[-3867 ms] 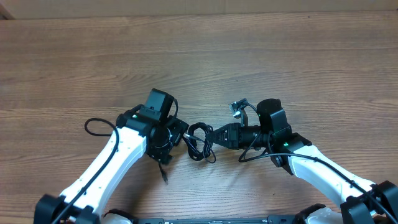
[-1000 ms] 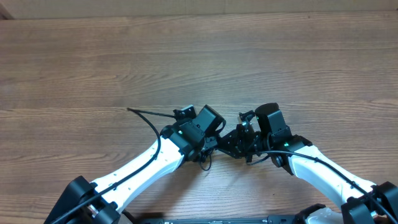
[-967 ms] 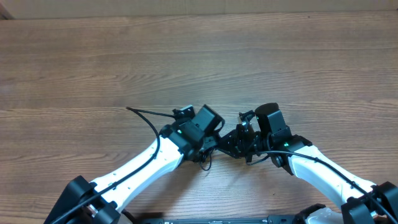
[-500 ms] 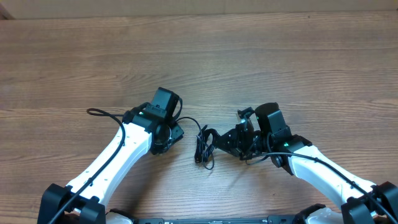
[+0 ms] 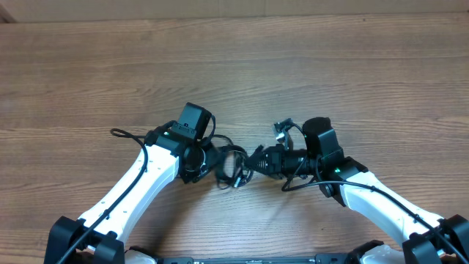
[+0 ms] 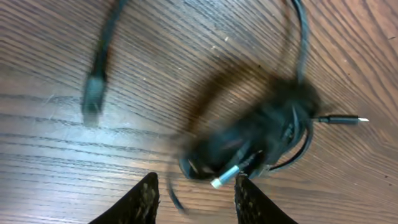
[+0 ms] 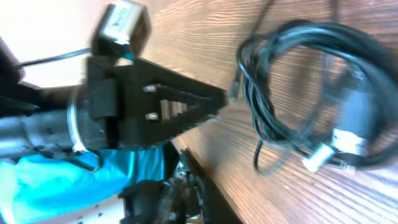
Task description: Untangle cables
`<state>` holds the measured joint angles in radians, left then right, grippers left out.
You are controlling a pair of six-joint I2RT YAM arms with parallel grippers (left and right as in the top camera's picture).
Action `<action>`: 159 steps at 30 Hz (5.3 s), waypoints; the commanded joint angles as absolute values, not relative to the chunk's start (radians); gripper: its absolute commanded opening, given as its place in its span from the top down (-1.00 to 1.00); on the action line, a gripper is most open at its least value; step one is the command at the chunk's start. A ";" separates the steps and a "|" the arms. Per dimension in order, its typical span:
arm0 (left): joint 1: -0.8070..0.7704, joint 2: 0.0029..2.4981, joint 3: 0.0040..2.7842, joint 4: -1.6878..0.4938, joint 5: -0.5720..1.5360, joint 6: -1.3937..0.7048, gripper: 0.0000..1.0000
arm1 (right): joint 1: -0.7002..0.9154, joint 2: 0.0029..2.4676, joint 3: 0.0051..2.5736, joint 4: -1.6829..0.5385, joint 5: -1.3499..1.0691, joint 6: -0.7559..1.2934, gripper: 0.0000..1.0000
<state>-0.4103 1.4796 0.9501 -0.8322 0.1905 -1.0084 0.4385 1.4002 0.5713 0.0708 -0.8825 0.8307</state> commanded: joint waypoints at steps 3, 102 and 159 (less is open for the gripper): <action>-0.404 1.490 0.969 -0.834 0.173 -0.979 0.13 | 0.437 1.384 0.590 -0.012 -0.747 0.775 0.45; -0.077 1.012 1.063 -1.087 -0.089 -0.714 -0.99 | 1.035 2.031 1.577 -0.839 0.221 0.636 0.92; -0.145 1.209 0.524 -0.233 0.777 -1.508 -0.83 | 0.321 1.719 0.971 -0.618 -1.569 -0.079 0.92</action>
<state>-0.1040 1.1549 0.5278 -0.2989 0.7353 -1.4151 0.3149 1.7271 0.9619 -0.6212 -1.5230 -0.0784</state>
